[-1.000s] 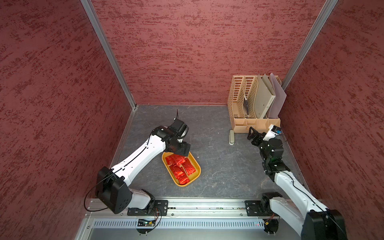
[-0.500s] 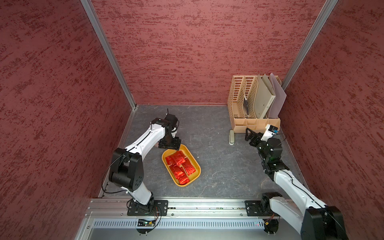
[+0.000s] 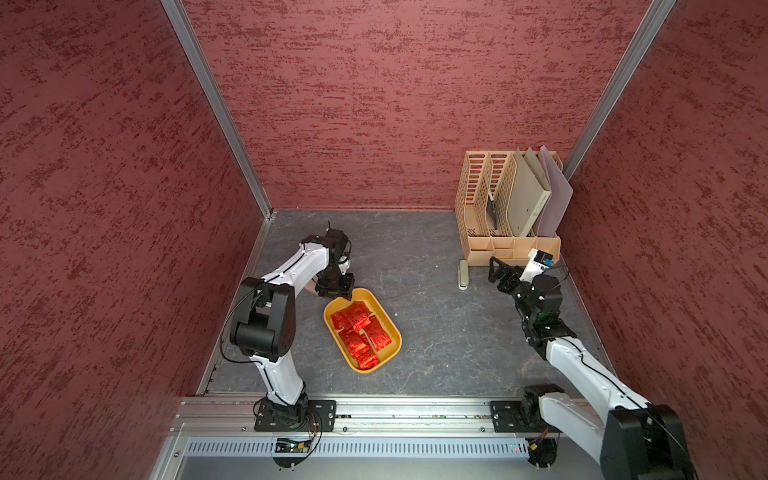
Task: Take the tea bags out of the storage box
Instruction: Pick up the storage box at the center of the board.
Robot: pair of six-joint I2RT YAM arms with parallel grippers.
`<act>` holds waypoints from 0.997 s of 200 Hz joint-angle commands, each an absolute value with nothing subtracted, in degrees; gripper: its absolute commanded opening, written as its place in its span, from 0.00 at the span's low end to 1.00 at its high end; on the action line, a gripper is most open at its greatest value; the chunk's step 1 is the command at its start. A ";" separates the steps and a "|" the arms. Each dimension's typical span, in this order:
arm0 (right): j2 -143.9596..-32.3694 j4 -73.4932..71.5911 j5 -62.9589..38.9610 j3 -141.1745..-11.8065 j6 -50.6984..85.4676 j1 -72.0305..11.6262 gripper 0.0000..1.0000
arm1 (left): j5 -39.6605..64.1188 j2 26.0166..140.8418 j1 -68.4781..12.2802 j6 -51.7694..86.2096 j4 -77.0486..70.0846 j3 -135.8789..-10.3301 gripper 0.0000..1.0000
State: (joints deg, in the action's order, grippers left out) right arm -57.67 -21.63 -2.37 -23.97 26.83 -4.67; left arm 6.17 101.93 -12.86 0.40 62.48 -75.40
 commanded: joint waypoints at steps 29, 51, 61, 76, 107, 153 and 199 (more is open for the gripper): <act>-58.78 -24.34 -3.69 -24.87 27.58 -4.83 0.98 | 6.07 101.04 -12.85 1.36 60.82 -74.95 0.31; -59.50 -24.00 -3.68 -25.17 27.69 -4.78 0.98 | 6.44 100.01 -12.83 2.50 59.83 -73.23 0.19; -59.83 -23.69 -4.01 -25.39 27.77 -4.83 0.98 | 6.82 99.47 -12.88 3.07 59.19 -72.29 0.13; -60.41 -22.73 -4.86 -26.16 27.94 -4.83 0.98 | 7.29 98.56 -12.93 3.99 58.60 -70.76 0.08; -62.84 -21.08 -10.36 -28.57 29.03 -4.84 0.96 | 8.06 95.31 -13.18 6.43 57.59 -69.48 0.01; -72.61 -15.40 -32.26 -38.19 36.13 -6.79 0.87 | 7.52 91.42 -13.51 9.30 57.92 -67.66 0.00; -83.11 -0.89 -37.84 -53.19 37.87 -23.20 0.75 | 5.83 87.18 -13.96 11.72 58.36 -64.19 0.00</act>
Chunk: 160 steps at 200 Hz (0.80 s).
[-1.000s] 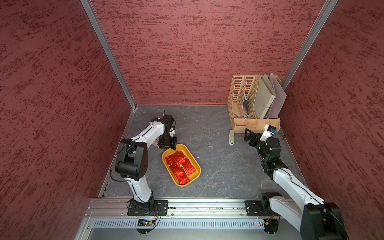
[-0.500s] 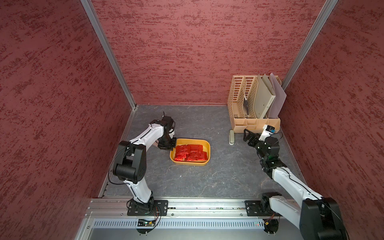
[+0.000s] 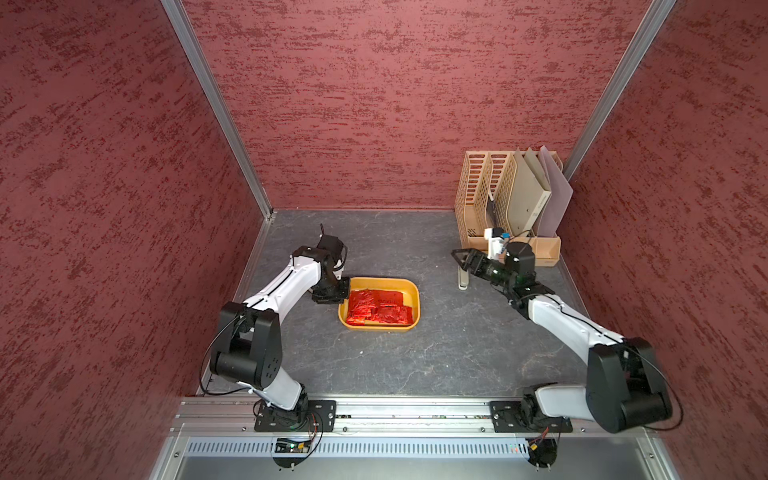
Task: Take the tea bags out of the storage box
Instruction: Pick up the storage box at the center of the board, then pick up the tea bag from the storage box.
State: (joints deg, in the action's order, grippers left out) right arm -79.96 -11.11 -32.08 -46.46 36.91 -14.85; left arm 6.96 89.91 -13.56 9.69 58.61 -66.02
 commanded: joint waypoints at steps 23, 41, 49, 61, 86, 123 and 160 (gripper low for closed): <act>-91.36 3.16 -36.18 -61.17 38.27 -31.84 0.71 | 4.37 84.05 -13.59 12.61 57.67 -61.30 0.00; -97.69 3.75 -35.66 -66.28 39.45 -36.99 0.65 | 4.11 82.10 -13.17 13.01 56.58 -59.30 0.00; -100.45 5.40 -35.11 -69.12 38.83 -39.19 0.62 | 4.24 81.59 -13.01 13.07 56.05 -58.75 0.00; -104.51 8.65 -33.56 -73.62 37.83 -41.98 0.59 | 4.24 81.22 -12.92 13.06 55.82 -58.20 0.00; -110.46 11.65 -31.27 -78.29 37.83 -44.77 0.54 | 4.20 81.19 -12.85 13.18 55.21 -57.83 0.00; -114.07 16.47 -27.16 -80.39 36.57 -46.10 0.50 | 4.47 80.64 -12.48 13.05 54.76 -57.48 0.00; -115.05 16.37 -26.87 -80.10 36.91 -46.67 0.50 | 4.74 80.28 -12.13 13.01 54.51 -57.38 0.00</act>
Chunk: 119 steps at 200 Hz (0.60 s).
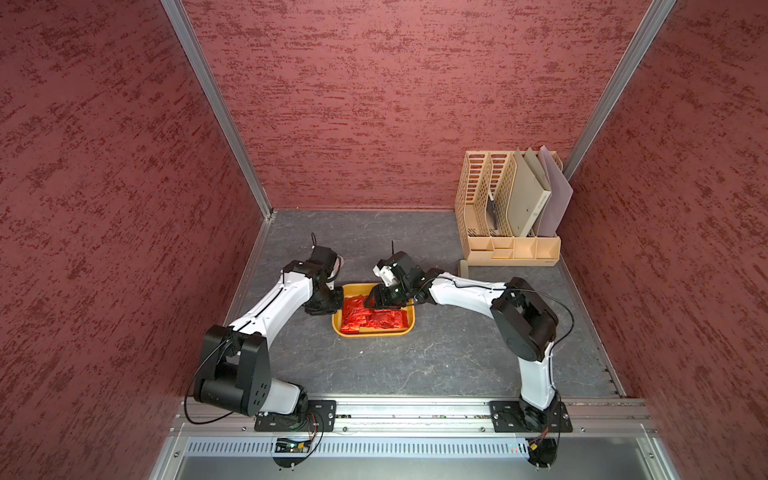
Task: Take the tea bags out of the storage box
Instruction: Pick up the tea bag from the storage box.
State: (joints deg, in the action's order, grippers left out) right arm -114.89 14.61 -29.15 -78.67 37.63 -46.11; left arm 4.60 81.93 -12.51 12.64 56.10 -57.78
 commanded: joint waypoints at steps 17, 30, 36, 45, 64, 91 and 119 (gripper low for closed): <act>-116.18 16.46 -27.25 -80.60 36.90 -46.65 0.49 | 4.83 80.29 -11.96 12.92 54.57 -57.39 0.00; -117.09 15.01 -28.74 -80.86 37.56 -46.67 0.50 | 4.91 80.33 -12.00 12.92 54.49 -57.35 0.00; -117.42 13.92 -29.80 -80.82 38.18 -46.71 0.50 | 4.86 80.32 -11.94 12.88 54.49 -57.38 0.00; -117.97 11.86 -31.32 -80.69 39.19 -46.71 0.49 | 4.92 80.33 -12.03 12.92 54.48 -57.34 0.00; -118.73 9.88 -32.68 -81.12 40.23 -46.67 0.47 | 4.92 80.35 -11.95 12.92 54.45 -57.30 0.00; -118.97 9.78 -32.92 -81.65 40.28 -46.65 0.40 | 4.94 80.43 -11.87 12.76 54.45 -57.39 0.00; -118.64 9.68 -33.02 -81.38 40.37 -46.74 0.38 | 5.14 80.59 -11.70 12.79 54.40 -57.30 0.00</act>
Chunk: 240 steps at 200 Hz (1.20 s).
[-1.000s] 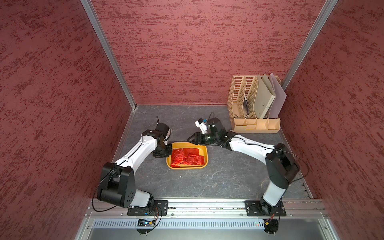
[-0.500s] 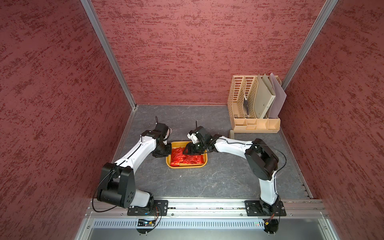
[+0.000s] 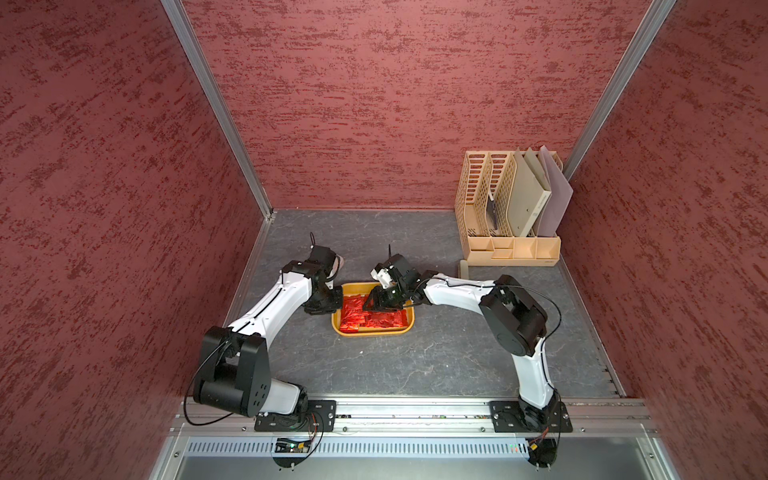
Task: Take the tea bags out of the storage box
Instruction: Pick up the tea bag from the storage box.
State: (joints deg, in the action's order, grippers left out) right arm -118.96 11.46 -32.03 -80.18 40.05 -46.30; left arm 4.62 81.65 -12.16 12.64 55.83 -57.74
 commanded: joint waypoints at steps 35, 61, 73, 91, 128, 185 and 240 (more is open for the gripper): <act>-117.86 7.60 -33.64 -80.68 41.17 -46.76 0.26 | 5.27 80.60 -11.60 12.74 54.40 -57.30 0.00; -116.85 6.54 -34.03 -80.24 41.79 -46.82 0.17 | 5.27 80.59 -11.61 12.82 54.40 -57.30 0.00; -116.33 6.08 -34.03 -79.91 41.97 -46.80 0.13 | 5.21 80.58 -11.60 12.83 54.25 -57.34 0.00; -115.63 5.97 -34.25 -79.72 42.14 -46.82 0.07 | 5.25 80.67 -11.51 12.83 54.32 -57.30 0.00; -113.50 8.15 -32.99 -79.87 40.65 -46.76 0.01 | 5.10 80.85 -11.21 12.83 54.28 -57.30 0.00; -103.53 16.49 -27.80 -78.93 34.08 -45.85 0.00 | 4.32 80.88 -10.81 13.23 54.31 -57.22 0.00; -83.86 17.81 -25.36 -62.91 33.30 -32.62 0.00 | 4.20 80.51 -10.46 13.27 54.32 -57.14 0.00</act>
